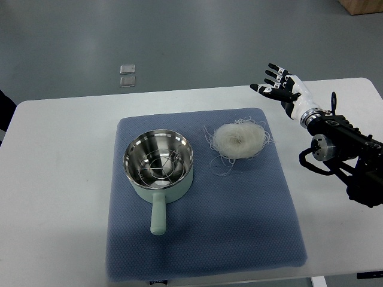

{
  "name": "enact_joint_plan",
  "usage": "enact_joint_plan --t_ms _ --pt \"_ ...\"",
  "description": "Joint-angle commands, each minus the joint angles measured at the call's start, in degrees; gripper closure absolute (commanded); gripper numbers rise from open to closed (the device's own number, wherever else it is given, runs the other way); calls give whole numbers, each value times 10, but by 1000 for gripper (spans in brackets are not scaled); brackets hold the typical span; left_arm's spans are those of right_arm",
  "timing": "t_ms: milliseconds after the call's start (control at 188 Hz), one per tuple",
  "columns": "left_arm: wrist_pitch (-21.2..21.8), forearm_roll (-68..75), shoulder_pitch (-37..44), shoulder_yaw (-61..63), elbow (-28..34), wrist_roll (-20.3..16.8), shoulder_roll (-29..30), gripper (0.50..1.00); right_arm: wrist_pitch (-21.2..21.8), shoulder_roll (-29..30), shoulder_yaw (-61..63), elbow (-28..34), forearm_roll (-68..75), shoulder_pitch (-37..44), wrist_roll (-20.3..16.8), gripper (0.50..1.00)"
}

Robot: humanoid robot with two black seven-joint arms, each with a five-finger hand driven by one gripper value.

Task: Put vermicelli into pot with right hand
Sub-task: 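Reach the right hand down over the white vermicelli bundle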

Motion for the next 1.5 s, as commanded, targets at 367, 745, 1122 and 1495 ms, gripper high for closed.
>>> enact_joint_plan --t_ms 367,745,1122,1495 --pt "0 0 0 1 0 0 0 500 34 -29 -89 3 -55 65 3 581" --pt "0 0 0 1 0 0 0 500 144 -100 -341 40 -247 245 20 581" --pt "0 0 0 1 0 0 0 500 172 -93 -521 73 -404 361 23 579" --pt "0 0 -1 1 0 0 0 500 166 -43 -587 61 -437 355 -4 581"
